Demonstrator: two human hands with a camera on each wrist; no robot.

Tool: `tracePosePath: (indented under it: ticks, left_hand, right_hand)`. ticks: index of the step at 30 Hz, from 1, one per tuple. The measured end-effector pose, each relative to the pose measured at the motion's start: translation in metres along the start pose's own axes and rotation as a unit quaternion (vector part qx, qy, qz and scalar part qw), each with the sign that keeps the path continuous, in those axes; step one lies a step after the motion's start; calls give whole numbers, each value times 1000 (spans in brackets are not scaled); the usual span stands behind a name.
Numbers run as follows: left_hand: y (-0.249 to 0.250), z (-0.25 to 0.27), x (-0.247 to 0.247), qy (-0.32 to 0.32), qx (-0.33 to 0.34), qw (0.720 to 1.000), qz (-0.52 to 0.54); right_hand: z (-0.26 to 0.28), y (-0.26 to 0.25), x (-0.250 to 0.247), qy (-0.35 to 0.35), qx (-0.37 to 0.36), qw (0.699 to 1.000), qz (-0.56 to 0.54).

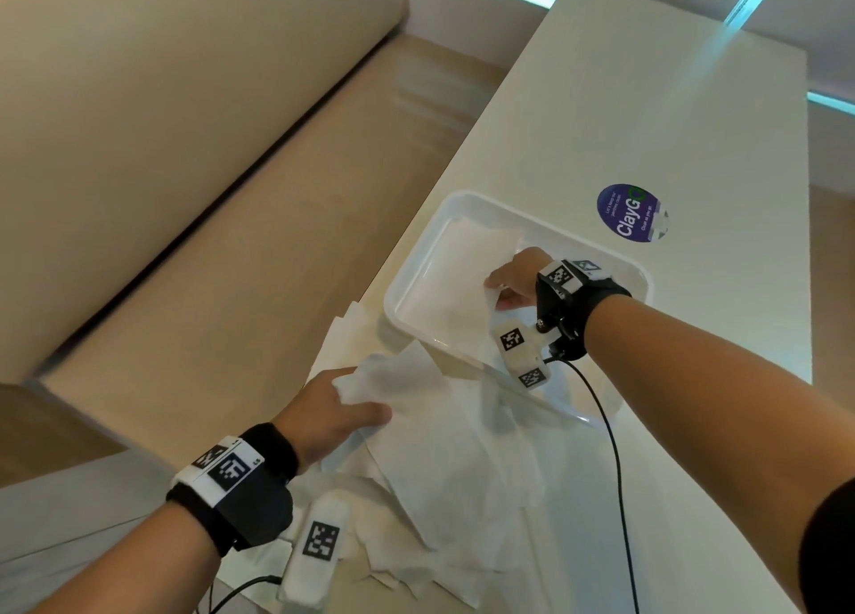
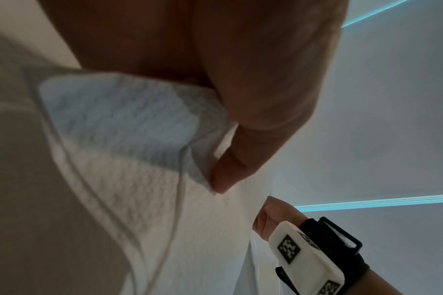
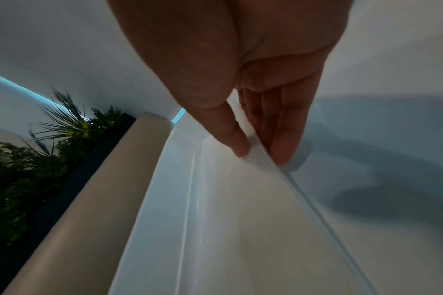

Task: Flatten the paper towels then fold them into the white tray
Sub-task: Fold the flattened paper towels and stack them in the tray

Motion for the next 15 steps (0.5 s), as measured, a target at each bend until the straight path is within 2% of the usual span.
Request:
tracePosePath:
  ticks: [4,15]
  left_hand:
    - [1,0,7,-10,0,1000,-12]
    - [-1,-1,7,-11,-9,1000,-17]
  right_hand:
    - [-1,-5,-1,-16,-32,999,28]
    - [-2,-5,5,11,-23,998,59]
Point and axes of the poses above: each hand's wrist, its own z-axis away from the middle knuckle, its own x-axis out of the palm, y = z × x, the point moved 2 cm from there along -z, towards the middle knuckle, and after that the axes turned 2 degrees about -y, right-handed, at the moved point
